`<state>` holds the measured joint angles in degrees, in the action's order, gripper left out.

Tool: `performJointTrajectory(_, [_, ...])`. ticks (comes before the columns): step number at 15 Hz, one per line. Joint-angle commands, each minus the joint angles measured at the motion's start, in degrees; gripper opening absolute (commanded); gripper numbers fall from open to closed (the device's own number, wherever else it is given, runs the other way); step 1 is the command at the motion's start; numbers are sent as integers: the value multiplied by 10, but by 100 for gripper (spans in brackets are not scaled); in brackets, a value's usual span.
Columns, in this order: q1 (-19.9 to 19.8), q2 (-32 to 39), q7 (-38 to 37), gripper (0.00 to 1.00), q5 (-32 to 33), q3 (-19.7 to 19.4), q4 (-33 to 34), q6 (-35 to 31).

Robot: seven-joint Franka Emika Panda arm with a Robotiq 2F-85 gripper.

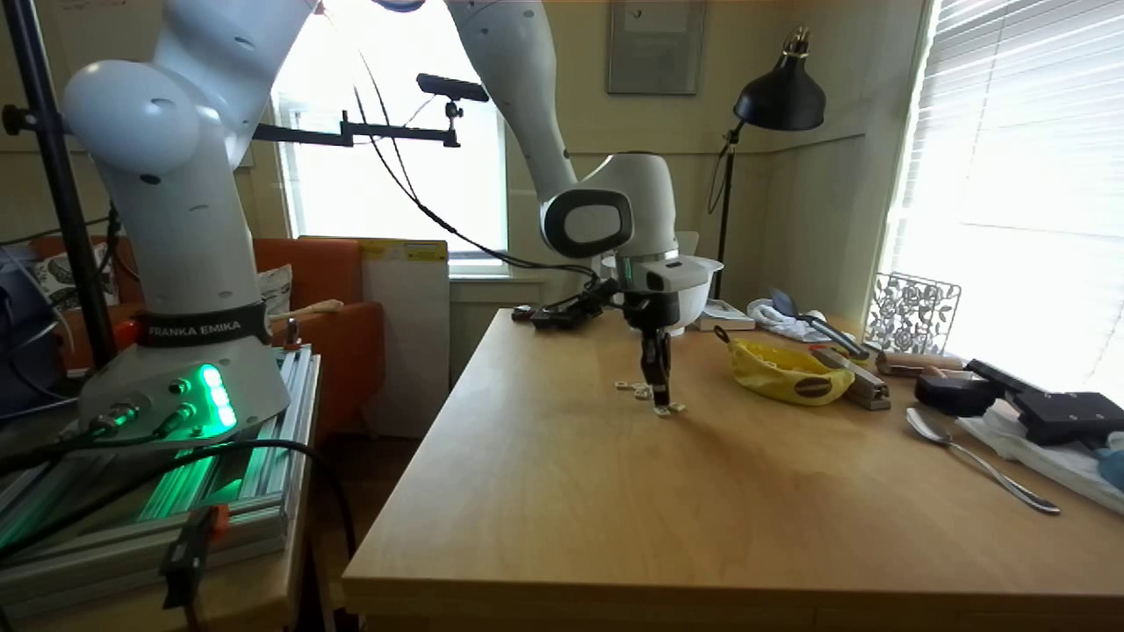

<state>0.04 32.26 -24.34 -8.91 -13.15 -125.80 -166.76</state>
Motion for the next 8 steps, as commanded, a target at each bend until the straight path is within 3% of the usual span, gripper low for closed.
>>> performJointTrajectory(1, [-3, 4, -6, 0, -20, 9, -2, 2])
performJointTrajectory(8, [-4, 3, -13, 0, -23, 12, -1, 6])
